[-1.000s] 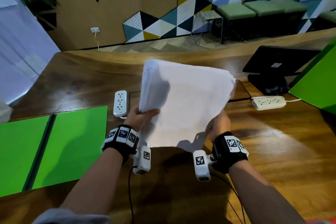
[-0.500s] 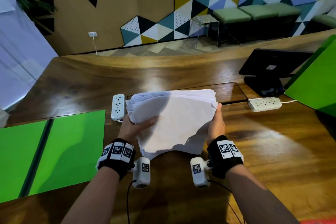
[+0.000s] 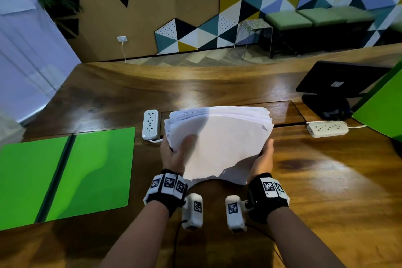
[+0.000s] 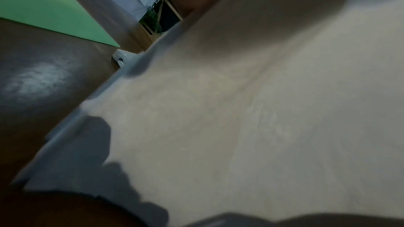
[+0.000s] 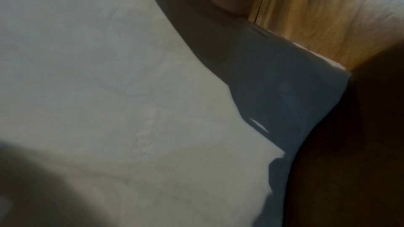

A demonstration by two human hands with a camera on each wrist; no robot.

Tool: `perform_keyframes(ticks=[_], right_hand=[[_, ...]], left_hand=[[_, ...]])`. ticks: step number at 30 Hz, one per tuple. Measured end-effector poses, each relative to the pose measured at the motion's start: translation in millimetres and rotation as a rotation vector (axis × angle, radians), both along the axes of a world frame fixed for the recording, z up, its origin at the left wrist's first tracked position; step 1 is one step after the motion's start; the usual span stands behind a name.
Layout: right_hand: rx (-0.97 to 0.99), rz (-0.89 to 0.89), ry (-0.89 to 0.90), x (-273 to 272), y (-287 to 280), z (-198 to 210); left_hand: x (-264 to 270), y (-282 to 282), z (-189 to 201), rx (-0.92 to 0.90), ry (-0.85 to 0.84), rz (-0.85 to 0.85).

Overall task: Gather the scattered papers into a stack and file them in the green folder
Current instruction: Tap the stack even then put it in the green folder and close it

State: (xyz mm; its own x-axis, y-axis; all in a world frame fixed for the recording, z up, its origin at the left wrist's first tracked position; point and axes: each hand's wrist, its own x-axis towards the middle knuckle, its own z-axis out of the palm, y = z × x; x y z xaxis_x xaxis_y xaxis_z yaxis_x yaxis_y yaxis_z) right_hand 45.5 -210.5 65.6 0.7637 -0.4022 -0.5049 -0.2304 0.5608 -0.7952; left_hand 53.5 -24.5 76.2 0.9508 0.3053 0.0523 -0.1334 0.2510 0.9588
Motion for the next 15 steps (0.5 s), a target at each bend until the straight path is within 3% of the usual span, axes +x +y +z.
perform_keyframes(ticks=[7, 15], right_hand=[[-0.031, 0.004, -0.076, 2, -4, -15], [0.011, -0.012, -0.235, -11, -11, -39]], left_hand=[[4, 5, -17, 0.124, -0.023, 0.025], [-7, 11, -37, 0.416, 0.200, -0.049]])
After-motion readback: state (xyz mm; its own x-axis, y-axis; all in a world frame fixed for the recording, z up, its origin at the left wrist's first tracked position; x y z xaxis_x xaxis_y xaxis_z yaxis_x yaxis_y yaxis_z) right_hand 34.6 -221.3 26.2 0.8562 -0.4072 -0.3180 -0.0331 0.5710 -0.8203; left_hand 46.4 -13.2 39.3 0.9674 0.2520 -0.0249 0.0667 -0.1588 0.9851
